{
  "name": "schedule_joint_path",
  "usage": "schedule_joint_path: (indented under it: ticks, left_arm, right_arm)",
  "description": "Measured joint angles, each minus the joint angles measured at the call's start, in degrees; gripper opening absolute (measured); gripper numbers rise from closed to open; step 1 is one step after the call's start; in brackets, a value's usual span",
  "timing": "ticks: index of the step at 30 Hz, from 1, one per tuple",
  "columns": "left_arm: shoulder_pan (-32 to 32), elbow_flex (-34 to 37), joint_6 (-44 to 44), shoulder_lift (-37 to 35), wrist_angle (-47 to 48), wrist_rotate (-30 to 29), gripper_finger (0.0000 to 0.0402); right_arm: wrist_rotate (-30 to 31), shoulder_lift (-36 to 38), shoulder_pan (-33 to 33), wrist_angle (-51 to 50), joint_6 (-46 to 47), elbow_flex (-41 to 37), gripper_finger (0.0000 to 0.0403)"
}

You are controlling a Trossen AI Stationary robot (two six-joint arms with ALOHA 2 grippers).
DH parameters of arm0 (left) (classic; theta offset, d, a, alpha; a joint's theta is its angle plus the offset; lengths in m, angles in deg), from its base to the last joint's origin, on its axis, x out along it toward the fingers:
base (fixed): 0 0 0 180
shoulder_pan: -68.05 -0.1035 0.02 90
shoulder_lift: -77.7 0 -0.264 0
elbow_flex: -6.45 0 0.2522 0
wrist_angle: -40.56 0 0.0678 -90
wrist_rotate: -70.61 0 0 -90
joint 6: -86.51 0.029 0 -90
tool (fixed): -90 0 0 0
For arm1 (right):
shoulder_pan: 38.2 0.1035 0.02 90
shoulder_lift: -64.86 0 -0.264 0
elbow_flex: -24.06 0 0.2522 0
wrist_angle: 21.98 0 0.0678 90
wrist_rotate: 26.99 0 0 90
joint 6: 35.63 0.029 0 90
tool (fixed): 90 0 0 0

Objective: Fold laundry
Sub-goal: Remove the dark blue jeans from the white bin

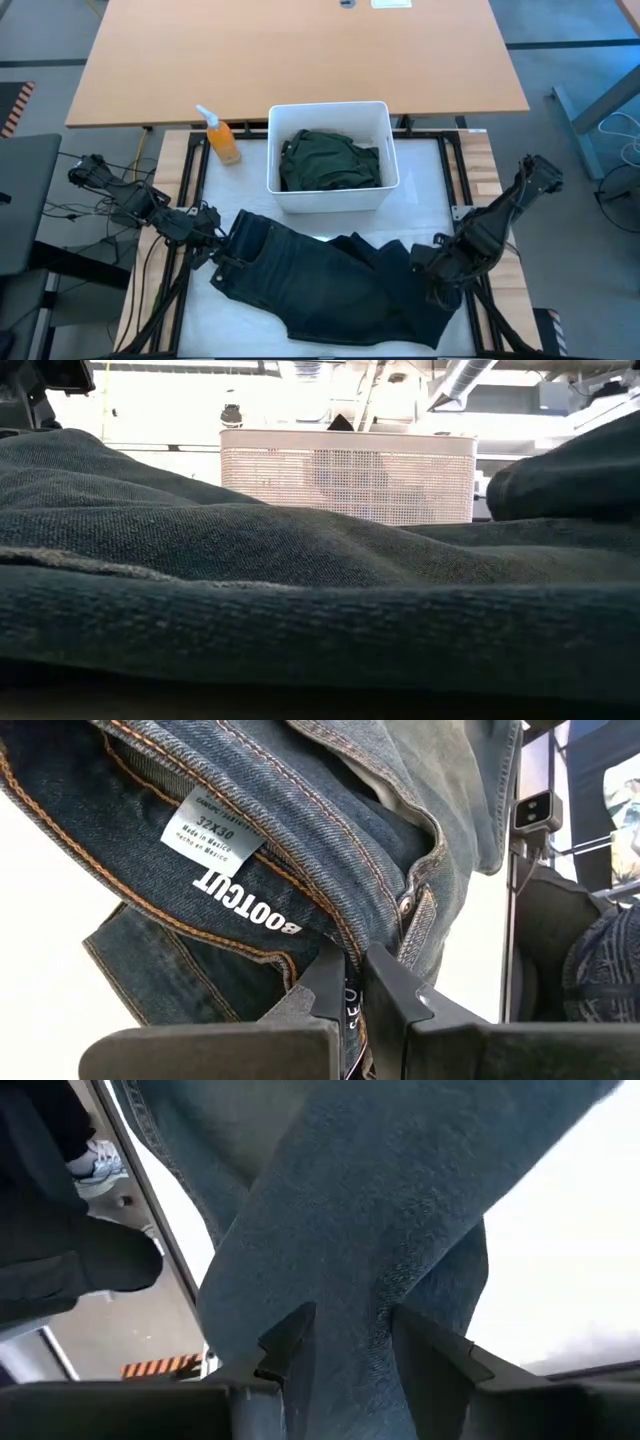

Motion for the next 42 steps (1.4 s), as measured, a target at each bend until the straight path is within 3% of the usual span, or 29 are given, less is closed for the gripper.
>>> schedule_joint_path:
  ticks: [4, 8, 12, 16, 18, 28, 36, 42]
  left_arm:
    - [0.00, 0.00, -1.22, 0.00, 0.00, 0.09, 0.0002]
    - [0.00, 0.00, -1.55, 0.00, 0.01, 0.07, 0.0002]
    - [0.00, 0.00, -1.59, 0.00, -0.06, -0.66, 0.0002]
    - [0.00, 0.02, -1.99, 1.05, -1.33, -2.65, 0.0002]
    - [0.15, 0.02, -1.28, 2.65, -3.49, -2.67, 0.0002]
    - [5.15, 0.02, 1.55, 16.60, -16.47, 1.80, 0.0002]
    - [11.97, 0.07, 5.77, 31.86, -38.26, 1.59, 0.0006]
    - [14.81, -1.12, 4.70, 41.18, -43.08, 1.31, 0.0030]
  right_arm:
    - [-2.55, -0.04, -0.87, -4.30, 1.10, 3.32, 0.0152]
    - [-0.66, -0.04, -2.08, -6.96, -0.56, 9.17, 0.0143]
    - [8.10, -0.41, -3.55, -2.33, -8.60, 14.40, 0.0137]
    - [23.10, -1.06, -3.87, 12.08, -21.03, 13.97, 0.0139]
    - [25.51, -2.50, -4.48, 18.81, -28.11, 12.99, 0.0143]
    - [25.63, -18.37, -9.64, 49.50, -47.49, 5.75, 0.0182]
    - [24.87, -31.67, -14.52, 68.90, -47.85, 5.00, 0.0187]
    - [16.36, -37.87, -16.62, 81.46, -48.29, 5.04, 0.0187]
